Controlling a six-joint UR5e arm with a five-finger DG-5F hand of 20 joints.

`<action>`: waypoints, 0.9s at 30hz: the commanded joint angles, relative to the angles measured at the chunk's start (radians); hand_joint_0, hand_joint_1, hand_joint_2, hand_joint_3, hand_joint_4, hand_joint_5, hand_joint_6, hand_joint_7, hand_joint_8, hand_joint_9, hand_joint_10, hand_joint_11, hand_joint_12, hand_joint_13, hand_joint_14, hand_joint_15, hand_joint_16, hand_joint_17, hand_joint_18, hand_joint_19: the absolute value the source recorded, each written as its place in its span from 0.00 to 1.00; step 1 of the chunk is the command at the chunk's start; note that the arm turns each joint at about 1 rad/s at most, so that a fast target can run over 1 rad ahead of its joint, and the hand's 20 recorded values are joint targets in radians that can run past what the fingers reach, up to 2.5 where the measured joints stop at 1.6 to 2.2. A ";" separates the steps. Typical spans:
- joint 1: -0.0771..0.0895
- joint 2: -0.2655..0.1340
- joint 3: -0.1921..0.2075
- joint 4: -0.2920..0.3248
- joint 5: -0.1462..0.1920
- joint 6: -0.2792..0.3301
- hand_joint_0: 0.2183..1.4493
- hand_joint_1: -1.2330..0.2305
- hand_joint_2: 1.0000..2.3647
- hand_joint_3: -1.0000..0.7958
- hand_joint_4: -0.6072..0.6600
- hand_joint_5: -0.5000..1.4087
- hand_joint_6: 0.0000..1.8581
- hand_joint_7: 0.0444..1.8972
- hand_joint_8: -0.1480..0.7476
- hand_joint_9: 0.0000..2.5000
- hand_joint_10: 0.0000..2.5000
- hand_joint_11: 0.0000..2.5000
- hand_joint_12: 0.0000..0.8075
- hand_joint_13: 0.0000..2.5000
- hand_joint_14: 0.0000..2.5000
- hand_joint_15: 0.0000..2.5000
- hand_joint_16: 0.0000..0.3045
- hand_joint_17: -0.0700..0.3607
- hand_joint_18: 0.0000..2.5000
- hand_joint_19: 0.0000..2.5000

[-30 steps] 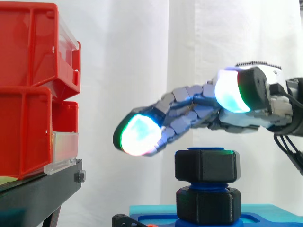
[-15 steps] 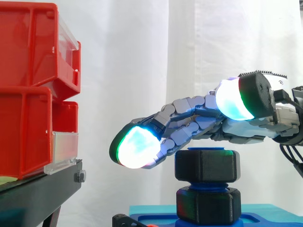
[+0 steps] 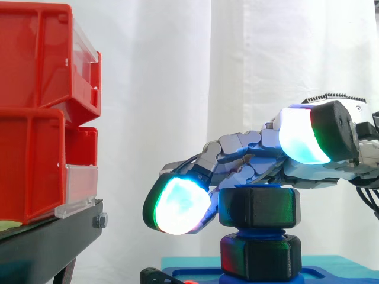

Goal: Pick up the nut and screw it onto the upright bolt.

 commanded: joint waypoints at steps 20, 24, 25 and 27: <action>-0.019 0.000 0.000 0.000 -0.006 0.001 0.23 0.73 0.00 0.28 0.61 0.23 0.27 0.77 0.44 0.22 0.00 0.00 0.35 0.08 0.00 0.00 0.10 0.33 0.00 0.00; -0.019 0.000 0.000 0.000 -0.006 0.001 0.23 0.73 0.00 0.28 0.61 0.24 0.27 0.78 0.44 0.22 0.00 0.00 0.35 0.08 0.00 0.00 0.10 0.33 0.00 0.00; -0.019 0.000 0.000 0.003 -0.006 0.001 0.23 0.73 0.00 0.28 0.61 0.24 0.27 0.78 0.44 0.22 0.00 0.00 0.35 0.08 0.00 0.00 0.10 0.33 0.00 0.00; -0.019 0.000 0.000 0.003 -0.006 0.001 0.23 0.73 0.00 0.28 0.61 0.24 0.27 0.77 0.44 0.22 0.00 0.00 0.35 0.08 0.00 0.00 0.10 0.33 0.00 0.00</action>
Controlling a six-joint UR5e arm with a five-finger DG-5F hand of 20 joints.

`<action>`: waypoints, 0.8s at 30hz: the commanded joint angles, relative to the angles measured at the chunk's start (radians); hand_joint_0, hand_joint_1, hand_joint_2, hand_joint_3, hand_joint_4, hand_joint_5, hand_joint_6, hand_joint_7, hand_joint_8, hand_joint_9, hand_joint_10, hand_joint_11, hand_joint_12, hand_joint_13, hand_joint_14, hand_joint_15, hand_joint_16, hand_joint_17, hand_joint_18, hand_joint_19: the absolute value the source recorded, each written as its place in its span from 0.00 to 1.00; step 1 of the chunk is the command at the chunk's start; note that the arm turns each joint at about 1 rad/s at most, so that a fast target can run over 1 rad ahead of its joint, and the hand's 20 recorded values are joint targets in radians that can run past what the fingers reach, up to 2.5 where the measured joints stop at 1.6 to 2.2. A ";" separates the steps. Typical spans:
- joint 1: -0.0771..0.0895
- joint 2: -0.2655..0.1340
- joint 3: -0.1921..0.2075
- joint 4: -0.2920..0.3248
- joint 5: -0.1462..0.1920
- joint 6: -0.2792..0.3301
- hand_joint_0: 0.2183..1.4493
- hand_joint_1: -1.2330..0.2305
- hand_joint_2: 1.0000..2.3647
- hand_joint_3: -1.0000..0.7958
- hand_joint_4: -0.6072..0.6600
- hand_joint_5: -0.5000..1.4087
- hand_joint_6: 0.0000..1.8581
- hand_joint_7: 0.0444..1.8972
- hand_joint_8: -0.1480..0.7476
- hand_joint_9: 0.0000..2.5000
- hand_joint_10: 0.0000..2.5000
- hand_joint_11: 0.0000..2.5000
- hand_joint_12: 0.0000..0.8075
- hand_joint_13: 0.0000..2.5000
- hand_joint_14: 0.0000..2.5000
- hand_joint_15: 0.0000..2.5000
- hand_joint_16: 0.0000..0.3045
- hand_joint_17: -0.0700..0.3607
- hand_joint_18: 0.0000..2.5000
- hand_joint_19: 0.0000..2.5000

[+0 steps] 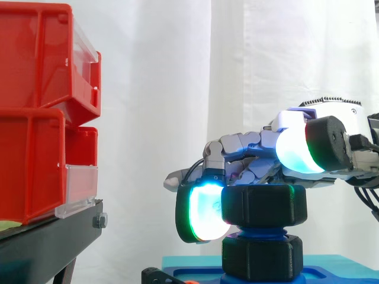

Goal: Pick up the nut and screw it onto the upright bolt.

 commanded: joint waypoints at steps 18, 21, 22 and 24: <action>-0.038 0.000 0.002 0.008 -0.003 -0.002 0.24 0.69 0.00 0.28 0.61 0.26 0.29 0.77 0.45 0.29 0.00 0.00 0.31 0.13 0.00 0.00 0.09 0.30 0.00 0.00; -0.049 0.002 0.000 0.006 -0.006 -0.006 0.24 0.68 0.00 0.28 0.60 0.26 0.30 0.76 0.45 0.31 0.00 0.00 0.30 0.14 0.00 0.00 0.08 0.29 0.01 0.00; -0.052 0.002 0.000 0.005 -0.011 -0.006 0.24 0.68 0.00 0.28 0.59 0.27 0.30 0.76 0.45 0.32 0.00 0.00 0.30 0.15 0.00 0.00 0.08 0.29 0.01 0.00; -0.062 0.000 0.000 0.002 -0.023 -0.011 0.24 0.67 0.00 0.28 0.57 0.27 0.30 0.75 0.43 0.34 0.00 0.00 0.29 0.17 0.00 0.00 0.07 0.28 0.03 0.00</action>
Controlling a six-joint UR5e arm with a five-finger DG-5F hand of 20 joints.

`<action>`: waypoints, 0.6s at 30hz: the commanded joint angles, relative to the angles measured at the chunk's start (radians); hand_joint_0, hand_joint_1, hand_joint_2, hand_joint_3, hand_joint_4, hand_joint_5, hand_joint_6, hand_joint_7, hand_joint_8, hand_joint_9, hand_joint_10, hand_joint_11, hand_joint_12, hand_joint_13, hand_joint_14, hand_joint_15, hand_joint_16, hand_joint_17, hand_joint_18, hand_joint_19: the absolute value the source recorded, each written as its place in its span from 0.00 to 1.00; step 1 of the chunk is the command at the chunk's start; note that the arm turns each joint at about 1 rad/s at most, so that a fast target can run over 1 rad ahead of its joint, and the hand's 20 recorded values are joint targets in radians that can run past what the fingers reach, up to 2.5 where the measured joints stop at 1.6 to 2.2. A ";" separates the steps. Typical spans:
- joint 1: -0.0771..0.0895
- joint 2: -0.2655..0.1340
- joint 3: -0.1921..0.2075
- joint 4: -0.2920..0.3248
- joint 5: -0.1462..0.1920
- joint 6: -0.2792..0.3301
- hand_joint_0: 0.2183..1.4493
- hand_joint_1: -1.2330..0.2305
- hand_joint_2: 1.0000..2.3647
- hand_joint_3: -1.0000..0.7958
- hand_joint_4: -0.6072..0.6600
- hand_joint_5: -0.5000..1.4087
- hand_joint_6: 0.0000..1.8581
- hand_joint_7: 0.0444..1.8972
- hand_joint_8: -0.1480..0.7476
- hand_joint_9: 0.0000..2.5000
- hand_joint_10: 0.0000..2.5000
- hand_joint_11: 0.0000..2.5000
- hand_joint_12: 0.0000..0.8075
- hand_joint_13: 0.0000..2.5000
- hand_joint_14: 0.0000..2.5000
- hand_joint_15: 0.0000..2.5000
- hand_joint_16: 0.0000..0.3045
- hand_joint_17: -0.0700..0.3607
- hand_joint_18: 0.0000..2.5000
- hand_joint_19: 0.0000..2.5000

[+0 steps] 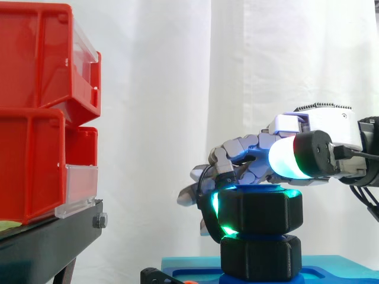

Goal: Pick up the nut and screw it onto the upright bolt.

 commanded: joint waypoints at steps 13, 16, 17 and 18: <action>-0.031 0.000 0.015 0.014 -0.041 -0.011 0.22 0.72 0.00 0.28 0.67 0.22 0.27 0.52 0.42 0.31 0.00 0.00 0.32 0.13 0.00 0.00 0.09 0.31 0.00 0.00; -0.024 0.000 0.018 0.031 -0.041 -0.011 0.21 0.75 0.00 0.28 0.65 0.20 0.27 0.40 0.40 0.25 0.00 0.00 0.35 0.09 0.00 0.00 0.11 0.34 0.00 0.00; -0.022 0.000 0.018 0.038 -0.042 -0.009 0.21 0.77 0.00 0.28 0.64 0.19 0.27 0.37 0.39 0.21 0.00 0.00 0.36 0.06 0.00 0.00 0.12 0.36 0.00 0.00; -0.021 0.000 0.018 0.042 -0.042 -0.011 0.21 0.77 0.00 0.28 0.64 0.19 0.27 0.37 0.39 0.21 0.00 0.00 0.36 0.06 0.00 0.00 0.12 0.36 0.00 0.00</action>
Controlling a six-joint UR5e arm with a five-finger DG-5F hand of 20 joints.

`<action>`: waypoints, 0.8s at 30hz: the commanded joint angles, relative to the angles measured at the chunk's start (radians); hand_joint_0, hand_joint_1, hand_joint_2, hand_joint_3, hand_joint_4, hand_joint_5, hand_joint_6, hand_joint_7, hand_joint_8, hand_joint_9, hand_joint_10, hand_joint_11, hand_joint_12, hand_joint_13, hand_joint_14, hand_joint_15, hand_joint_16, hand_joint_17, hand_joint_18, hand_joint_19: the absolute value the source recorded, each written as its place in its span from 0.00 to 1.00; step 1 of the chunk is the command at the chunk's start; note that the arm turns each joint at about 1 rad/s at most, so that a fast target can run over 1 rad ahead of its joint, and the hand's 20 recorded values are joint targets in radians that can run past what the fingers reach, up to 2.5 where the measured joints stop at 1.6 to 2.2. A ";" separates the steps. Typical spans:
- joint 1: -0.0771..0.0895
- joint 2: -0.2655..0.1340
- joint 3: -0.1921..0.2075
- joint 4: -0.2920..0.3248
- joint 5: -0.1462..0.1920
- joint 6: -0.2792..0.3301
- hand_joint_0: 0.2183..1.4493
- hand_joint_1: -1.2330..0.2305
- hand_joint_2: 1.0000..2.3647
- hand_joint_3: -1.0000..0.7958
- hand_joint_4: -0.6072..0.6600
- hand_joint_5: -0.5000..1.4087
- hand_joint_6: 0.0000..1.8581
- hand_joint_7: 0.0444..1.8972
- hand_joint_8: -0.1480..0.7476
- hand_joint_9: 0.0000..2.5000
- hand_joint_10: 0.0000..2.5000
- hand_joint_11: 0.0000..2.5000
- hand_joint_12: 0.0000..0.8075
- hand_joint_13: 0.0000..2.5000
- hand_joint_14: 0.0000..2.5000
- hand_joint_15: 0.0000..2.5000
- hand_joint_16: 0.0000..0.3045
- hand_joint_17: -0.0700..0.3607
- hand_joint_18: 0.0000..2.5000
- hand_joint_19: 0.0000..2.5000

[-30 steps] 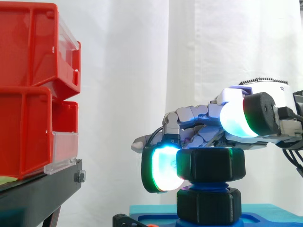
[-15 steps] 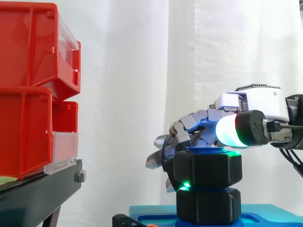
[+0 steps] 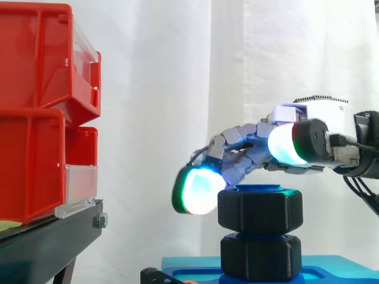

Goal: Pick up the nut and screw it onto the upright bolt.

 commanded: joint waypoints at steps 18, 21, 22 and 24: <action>0.077 0.000 0.000 -0.005 0.011 0.003 0.20 0.87 0.00 0.28 0.68 0.20 0.27 0.33 0.37 0.13 0.00 0.00 0.38 0.00 0.00 0.00 0.14 0.38 0.00 0.00; 0.081 0.000 0.000 -0.010 0.019 0.003 0.20 0.87 0.00 0.28 0.69 0.21 0.27 0.34 0.37 0.14 0.00 0.00 0.38 0.00 0.00 0.00 0.14 0.38 0.00 0.00; 0.083 0.000 0.000 -0.011 0.020 0.003 0.20 0.87 0.00 0.28 0.69 0.21 0.27 0.36 0.37 0.14 0.00 0.00 0.38 0.00 0.00 0.00 0.14 0.38 0.00 0.00; 0.084 0.000 0.000 -0.014 0.025 0.003 0.20 0.85 0.00 0.28 0.69 0.21 0.27 0.37 0.38 0.15 0.00 0.00 0.38 0.02 0.00 0.00 0.14 0.38 0.00 0.00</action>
